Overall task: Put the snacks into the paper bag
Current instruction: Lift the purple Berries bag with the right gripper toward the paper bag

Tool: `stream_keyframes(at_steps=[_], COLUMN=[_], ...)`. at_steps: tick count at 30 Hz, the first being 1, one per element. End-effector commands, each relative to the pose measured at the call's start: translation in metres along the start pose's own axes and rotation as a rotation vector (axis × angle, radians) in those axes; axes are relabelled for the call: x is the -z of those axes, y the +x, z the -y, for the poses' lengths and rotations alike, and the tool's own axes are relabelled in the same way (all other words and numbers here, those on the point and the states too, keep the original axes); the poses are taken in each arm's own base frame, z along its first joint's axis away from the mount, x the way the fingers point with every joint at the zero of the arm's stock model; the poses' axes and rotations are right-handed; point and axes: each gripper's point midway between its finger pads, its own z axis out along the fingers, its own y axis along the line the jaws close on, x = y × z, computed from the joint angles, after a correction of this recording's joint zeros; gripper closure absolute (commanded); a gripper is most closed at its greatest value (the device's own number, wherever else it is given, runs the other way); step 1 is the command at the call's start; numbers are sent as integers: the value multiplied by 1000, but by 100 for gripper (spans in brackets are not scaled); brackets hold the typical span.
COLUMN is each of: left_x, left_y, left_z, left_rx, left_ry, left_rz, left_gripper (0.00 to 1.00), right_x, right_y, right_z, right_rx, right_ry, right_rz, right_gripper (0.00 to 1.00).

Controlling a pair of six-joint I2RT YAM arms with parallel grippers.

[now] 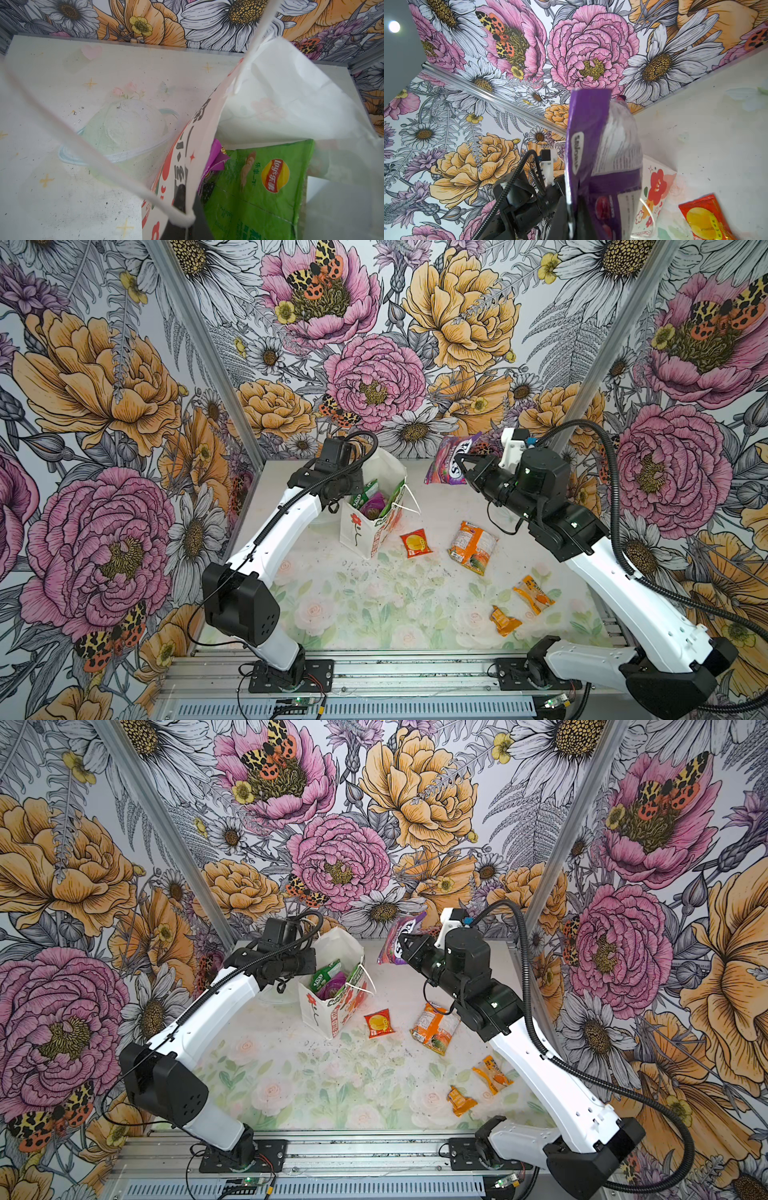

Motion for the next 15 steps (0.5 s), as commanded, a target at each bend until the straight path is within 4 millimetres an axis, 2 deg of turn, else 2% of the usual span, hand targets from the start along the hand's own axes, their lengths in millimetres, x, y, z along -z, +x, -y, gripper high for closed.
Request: stream_keyframes(at_steps=[1,5,8,15], left_x=[23,25,25,27], left_y=[-22,-22,-22,-21], left_z=[17,19,21,24], left_rx=[-12,-18,-27,-35], left_ry=[66,67,72,79], left_rz=[75,82,82,83], left_gripper=[100,100,100,100], right_x=[-1,-19,-33,-65], right_y=[-4,16,33,64], right_z=[-43,-63,-67,-48], right_rx=[36,34,24,-39], right_ry=[-119,-163,-165,-96], right_rz=[12,-55,-95,-148], right_gripper=[100,100,100,100])
